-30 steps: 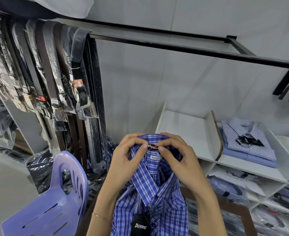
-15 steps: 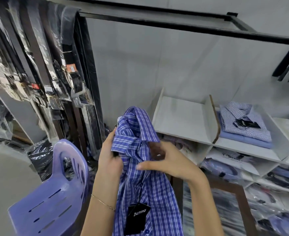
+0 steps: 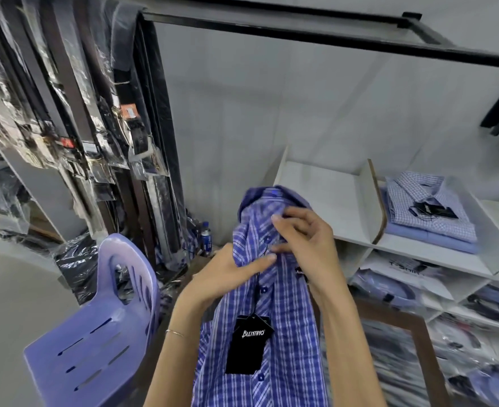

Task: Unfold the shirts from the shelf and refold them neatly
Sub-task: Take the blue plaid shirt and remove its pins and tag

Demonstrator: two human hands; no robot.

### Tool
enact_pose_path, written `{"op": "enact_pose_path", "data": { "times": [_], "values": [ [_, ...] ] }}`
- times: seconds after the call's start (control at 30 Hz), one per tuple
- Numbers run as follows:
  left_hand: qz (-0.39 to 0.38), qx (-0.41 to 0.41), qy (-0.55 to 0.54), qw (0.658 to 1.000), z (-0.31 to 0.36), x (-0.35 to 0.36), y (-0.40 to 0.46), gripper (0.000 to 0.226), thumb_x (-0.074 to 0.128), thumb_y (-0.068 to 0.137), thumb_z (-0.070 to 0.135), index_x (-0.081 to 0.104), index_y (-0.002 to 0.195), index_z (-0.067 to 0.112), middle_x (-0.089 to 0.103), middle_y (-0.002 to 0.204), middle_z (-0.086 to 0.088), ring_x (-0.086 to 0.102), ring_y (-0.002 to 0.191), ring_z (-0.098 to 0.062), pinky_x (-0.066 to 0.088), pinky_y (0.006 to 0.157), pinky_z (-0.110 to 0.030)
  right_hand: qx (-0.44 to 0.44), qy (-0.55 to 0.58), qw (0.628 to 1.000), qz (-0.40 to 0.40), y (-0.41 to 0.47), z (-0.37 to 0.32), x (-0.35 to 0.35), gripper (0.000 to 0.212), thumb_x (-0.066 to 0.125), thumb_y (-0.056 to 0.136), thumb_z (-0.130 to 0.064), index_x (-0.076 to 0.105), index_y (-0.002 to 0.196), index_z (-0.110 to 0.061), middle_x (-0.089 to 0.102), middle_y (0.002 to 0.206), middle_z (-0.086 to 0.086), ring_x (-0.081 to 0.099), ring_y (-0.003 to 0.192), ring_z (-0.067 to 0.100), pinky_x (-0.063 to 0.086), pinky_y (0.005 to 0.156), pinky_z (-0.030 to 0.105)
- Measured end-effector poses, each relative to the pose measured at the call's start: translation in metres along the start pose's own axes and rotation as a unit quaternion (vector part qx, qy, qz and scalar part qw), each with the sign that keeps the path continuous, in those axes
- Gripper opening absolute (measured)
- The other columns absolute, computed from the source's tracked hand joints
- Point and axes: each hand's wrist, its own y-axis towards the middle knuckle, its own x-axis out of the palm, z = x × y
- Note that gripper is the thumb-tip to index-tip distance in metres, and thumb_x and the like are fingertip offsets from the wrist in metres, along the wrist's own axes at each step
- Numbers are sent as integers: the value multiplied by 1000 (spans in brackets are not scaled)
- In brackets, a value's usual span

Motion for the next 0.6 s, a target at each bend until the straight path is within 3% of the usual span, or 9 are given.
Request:
{"op": "enact_pose_path", "data": {
  "times": [0.1, 0.23, 0.33, 0.43, 0.5, 0.6],
  "values": [
    [52, 6, -54, 997, 3, 7, 3, 23, 58, 94, 30, 65, 115, 22, 71, 111, 7, 65, 104, -7, 49, 94, -29, -45, -38, 998, 21, 1, 2, -4, 27, 71, 82, -6, 62, 107, -14, 68, 100, 3, 68, 82, 13, 55, 74, 21],
    [129, -53, -121, 983, -2, 11, 7, 31, 61, 88, 47, 69, 106, 23, 72, 108, 6, 65, 105, -10, 47, 99, -37, -55, -111, 992, -24, -1, 4, -11, 8, 74, 80, -9, 67, 85, -11, 69, 83, 4, 66, 74, 18, 56, 61, 23],
    [183, -119, -184, 959, -9, 11, 11, 83, 71, 58, 77, 63, 118, 21, 64, 124, -1, 59, 116, -17, 43, 104, -43, 3, -252, 962, -103, -2, 17, -9, 15, 79, 75, -18, 67, 82, -14, 69, 75, 4, 66, 68, 16, 56, 65, 26],
    [216, -132, -250, 935, -20, 9, 13, 111, 75, 47, 81, 53, 131, 11, 56, 134, -8, 55, 123, -22, 44, 104, -47, 20, -269, 956, -116, -3, 30, -4, 17, 82, 72, -17, 67, 78, -14, 70, 71, 7, 69, 66, 20, 56, 69, 29],
    [247, -117, -279, 921, -18, 7, 10, 104, 76, 49, 77, 56, 129, 13, 57, 133, -4, 55, 123, -18, 42, 106, -45, 19, -262, 958, -113, -4, 35, -1, 17, 83, 72, -15, 67, 79, -13, 71, 72, 7, 69, 64, 18, 57, 69, 27],
    [259, -109, -304, 910, -7, 5, 5, 74, 76, 68, 58, 60, 123, 12, 66, 121, -5, 62, 114, -19, 44, 104, -46, 24, -287, 950, -125, -5, 40, 1, 25, 85, 69, -19, 67, 86, -14, 70, 77, 2, 63, 63, 7, 52, 66, 19]
  ]
}}
